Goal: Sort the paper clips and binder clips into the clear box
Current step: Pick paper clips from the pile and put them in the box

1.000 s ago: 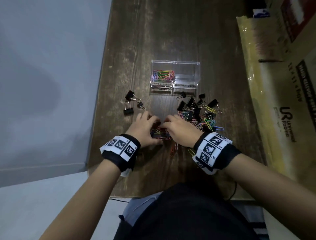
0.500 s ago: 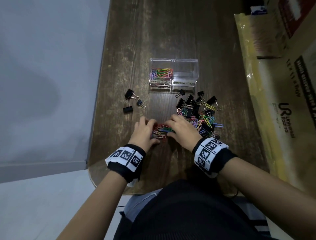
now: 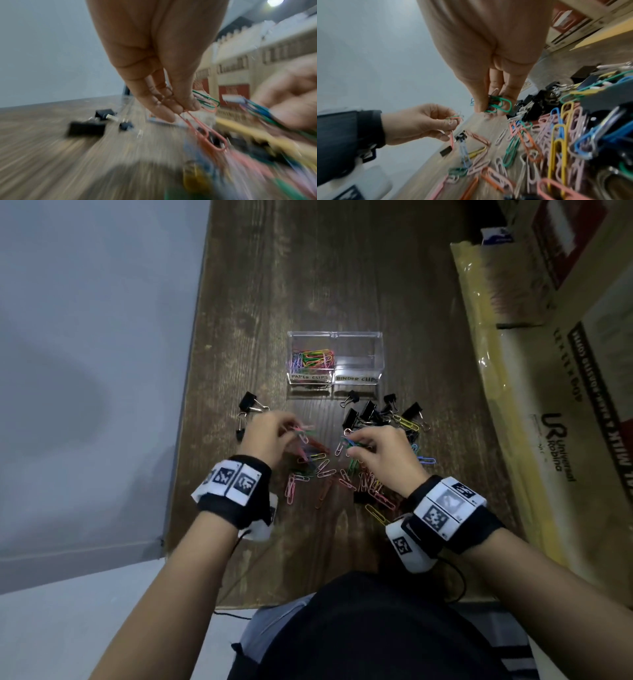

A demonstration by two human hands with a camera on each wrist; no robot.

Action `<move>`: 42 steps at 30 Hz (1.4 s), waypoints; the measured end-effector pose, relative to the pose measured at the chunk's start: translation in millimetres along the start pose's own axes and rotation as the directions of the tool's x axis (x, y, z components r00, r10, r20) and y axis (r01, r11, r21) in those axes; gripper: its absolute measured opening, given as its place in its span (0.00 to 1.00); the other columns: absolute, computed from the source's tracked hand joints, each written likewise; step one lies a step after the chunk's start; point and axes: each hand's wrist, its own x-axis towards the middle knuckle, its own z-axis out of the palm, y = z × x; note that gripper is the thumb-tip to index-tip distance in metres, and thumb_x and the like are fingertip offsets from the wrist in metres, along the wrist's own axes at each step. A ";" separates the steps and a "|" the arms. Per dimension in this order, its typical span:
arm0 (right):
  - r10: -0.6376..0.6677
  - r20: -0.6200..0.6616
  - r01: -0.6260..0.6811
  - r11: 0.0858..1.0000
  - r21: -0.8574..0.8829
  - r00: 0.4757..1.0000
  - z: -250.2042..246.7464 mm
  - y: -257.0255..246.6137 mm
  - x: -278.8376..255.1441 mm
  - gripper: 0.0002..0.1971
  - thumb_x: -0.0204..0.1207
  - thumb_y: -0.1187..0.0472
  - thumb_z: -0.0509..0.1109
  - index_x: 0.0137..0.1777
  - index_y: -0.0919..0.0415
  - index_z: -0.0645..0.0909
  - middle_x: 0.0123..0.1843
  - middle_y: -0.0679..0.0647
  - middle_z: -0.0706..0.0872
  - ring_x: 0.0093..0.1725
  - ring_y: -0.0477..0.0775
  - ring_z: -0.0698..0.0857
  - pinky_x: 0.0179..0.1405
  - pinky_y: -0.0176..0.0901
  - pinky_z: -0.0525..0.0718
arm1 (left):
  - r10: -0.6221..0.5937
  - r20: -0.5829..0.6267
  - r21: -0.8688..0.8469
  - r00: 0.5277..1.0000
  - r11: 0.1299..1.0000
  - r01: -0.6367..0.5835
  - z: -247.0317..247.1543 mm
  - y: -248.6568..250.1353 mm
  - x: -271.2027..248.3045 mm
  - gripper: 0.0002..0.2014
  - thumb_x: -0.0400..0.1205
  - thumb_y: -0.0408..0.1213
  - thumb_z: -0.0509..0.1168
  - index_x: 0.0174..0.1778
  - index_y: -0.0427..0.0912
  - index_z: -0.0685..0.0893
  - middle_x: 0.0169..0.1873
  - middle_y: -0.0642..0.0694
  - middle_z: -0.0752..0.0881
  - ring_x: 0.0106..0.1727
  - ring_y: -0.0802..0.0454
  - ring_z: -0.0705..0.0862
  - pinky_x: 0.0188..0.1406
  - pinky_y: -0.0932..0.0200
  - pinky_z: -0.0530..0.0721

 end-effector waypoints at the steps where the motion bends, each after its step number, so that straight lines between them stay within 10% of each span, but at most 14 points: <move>1: 0.020 -0.022 -0.020 1.000 0.024 1.000 -5.4 -0.3 0.5 0.12 0.72 0.62 0.75 0.55 0.62 0.87 0.51 0.56 0.90 0.48 0.45 0.81 0.53 0.36 0.77 | -0.016 -0.032 -0.070 0.999 0.997 0.013 -7.1 6.1 12.2 0.07 0.76 0.27 0.66 0.48 0.37 0.86 0.41 0.45 0.86 0.39 0.55 0.82 0.47 0.60 0.83; 6: 0.049 -0.075 -0.044 0.997 0.066 0.996 -20.5 -5.0 7.5 0.13 0.73 0.62 0.74 0.56 0.63 0.87 0.49 0.56 0.89 0.48 0.46 0.81 0.55 0.40 0.81 | -0.074 -0.209 -0.212 0.975 0.977 0.029 -28.1 26.1 90.5 0.06 0.76 0.26 0.67 0.47 0.36 0.86 0.40 0.40 0.86 0.40 0.45 0.86 0.48 0.53 0.88; 10: 0.051 -0.090 -0.042 0.995 0.090 0.995 -24.7 -11.5 23.8 0.13 0.73 0.63 0.74 0.57 0.63 0.86 0.51 0.55 0.90 0.48 0.45 0.83 0.57 0.41 0.83 | -0.064 -0.209 0.058 0.976 0.995 0.078 -24.1 32.9 124.7 0.10 0.76 0.32 0.69 0.52 0.38 0.87 0.50 0.40 0.90 0.50 0.47 0.87 0.53 0.60 0.80; 13: 0.047 -0.090 -0.037 0.993 0.109 0.995 -30.5 -23.9 44.0 0.12 0.74 0.63 0.73 0.58 0.62 0.86 0.48 0.49 0.87 0.45 0.41 0.83 0.51 0.29 0.81 | -0.064 -0.181 0.144 0.981 0.985 0.090 -22.9 33.6 125.9 0.14 0.75 0.32 0.71 0.57 0.40 0.85 0.53 0.41 0.89 0.55 0.46 0.86 0.60 0.55 0.80; 19: -0.101 -0.143 0.090 0.993 -0.080 0.984 -30.7 -64.6 122.4 0.09 0.76 0.64 0.70 0.55 0.62 0.87 0.52 0.57 0.89 0.53 0.52 0.83 0.59 0.42 0.78 | -0.030 -0.262 0.053 0.965 0.998 0.045 -37.3 12.7 84.9 0.12 0.77 0.29 0.64 0.56 0.40 0.85 0.52 0.43 0.89 0.49 0.46 0.88 0.56 0.55 0.84; 25: -0.081 0.121 0.118 0.931 -0.345 0.989 -11.7 -79.6 157.1 0.14 0.76 0.70 0.63 0.59 0.65 0.84 0.60 0.64 0.86 0.63 0.64 0.82 0.66 0.51 0.79 | -0.112 0.135 0.105 0.985 0.990 0.099 -21.0 -12.5 15.7 0.11 0.74 0.32 0.70 0.53 0.41 0.86 0.47 0.46 0.87 0.51 0.49 0.85 0.51 0.62 0.79; 29: -0.148 0.011 0.143 0.935 -0.323 0.989 -12.9 -69.9 130.3 0.18 0.77 0.76 0.59 0.61 0.63 0.83 0.61 0.63 0.85 0.63 0.62 0.82 0.65 0.51 0.80 | -0.100 0.315 0.106 0.944 0.992 0.070 -9.0 -18.3 -11.5 0.32 0.63 0.38 0.80 0.62 0.46 0.77 0.59 0.48 0.78 0.59 0.52 0.79 0.62 0.53 0.79; 42: -0.186 0.436 0.352 0.872 -0.339 0.880 36.0 -17.7 9.1 0.16 0.79 0.71 0.59 0.63 0.63 0.81 0.58 0.60 0.80 0.61 0.60 0.78 0.61 0.50 0.76 | -0.014 0.272 0.120 0.962 0.993 -0.020 23.4 -28.3 -32.1 0.44 0.60 0.44 0.81 0.70 0.45 0.68 0.66 0.44 0.71 0.65 0.45 0.77 0.64 0.44 0.80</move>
